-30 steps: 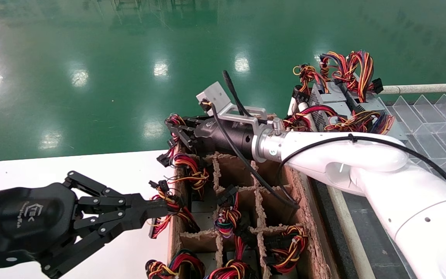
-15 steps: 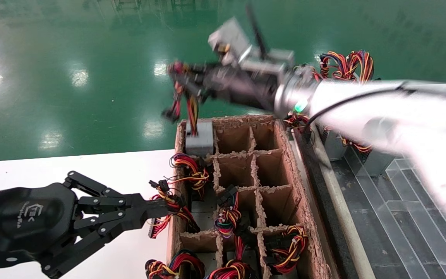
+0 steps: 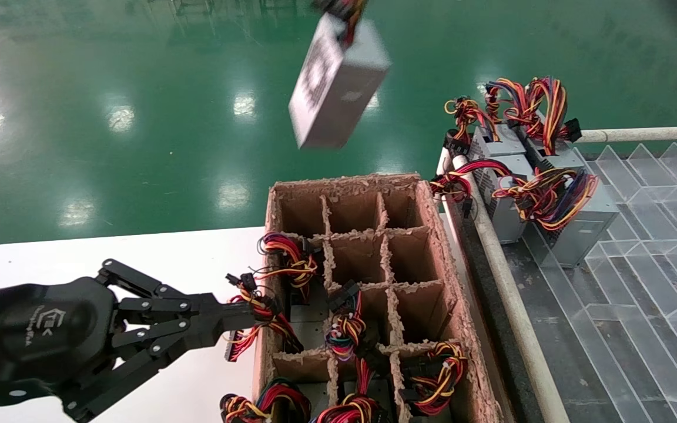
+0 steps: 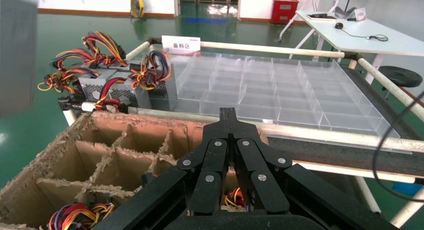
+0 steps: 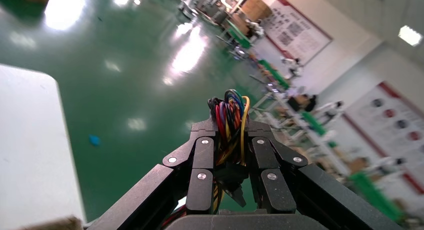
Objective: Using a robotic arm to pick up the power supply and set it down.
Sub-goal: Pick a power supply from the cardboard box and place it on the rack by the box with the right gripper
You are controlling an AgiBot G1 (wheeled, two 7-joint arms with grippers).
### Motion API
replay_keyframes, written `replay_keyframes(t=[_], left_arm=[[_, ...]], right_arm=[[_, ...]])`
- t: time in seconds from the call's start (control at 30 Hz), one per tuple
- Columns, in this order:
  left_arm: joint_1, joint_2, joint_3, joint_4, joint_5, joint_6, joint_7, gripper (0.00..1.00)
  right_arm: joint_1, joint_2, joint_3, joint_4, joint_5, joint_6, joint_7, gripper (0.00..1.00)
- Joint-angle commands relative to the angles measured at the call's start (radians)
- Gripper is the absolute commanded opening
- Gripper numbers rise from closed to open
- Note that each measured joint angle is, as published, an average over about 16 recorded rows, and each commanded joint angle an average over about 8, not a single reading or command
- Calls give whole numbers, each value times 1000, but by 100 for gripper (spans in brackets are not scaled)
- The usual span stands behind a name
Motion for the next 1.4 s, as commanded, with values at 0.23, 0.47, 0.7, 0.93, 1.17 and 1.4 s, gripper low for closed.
replay_keyframes(t=[0.23,0.47,0.7,0.93,1.17,1.4], left_arm=[[0,0,0,0,0,0,0,0],[0,0,0,0,0,0,0,0],[0,0,0,0,0,0,0,0],[0,0,0,0,0,0,0,0],[0,0,0,0,0,0,0,0],[0,0,0,0,0,0,0,0]], right_arm=[[108,174,-10,130,-43,-105,170,0],[171,305,-1,132,54,-346,206,0],[183,422,-7,130,118,-525,237,0],[178,502,-18,130,100,-579,266,0],[151,554,-38,128,61,-578,282,0],[113,570,-61,127,-4,-514,292,0]])
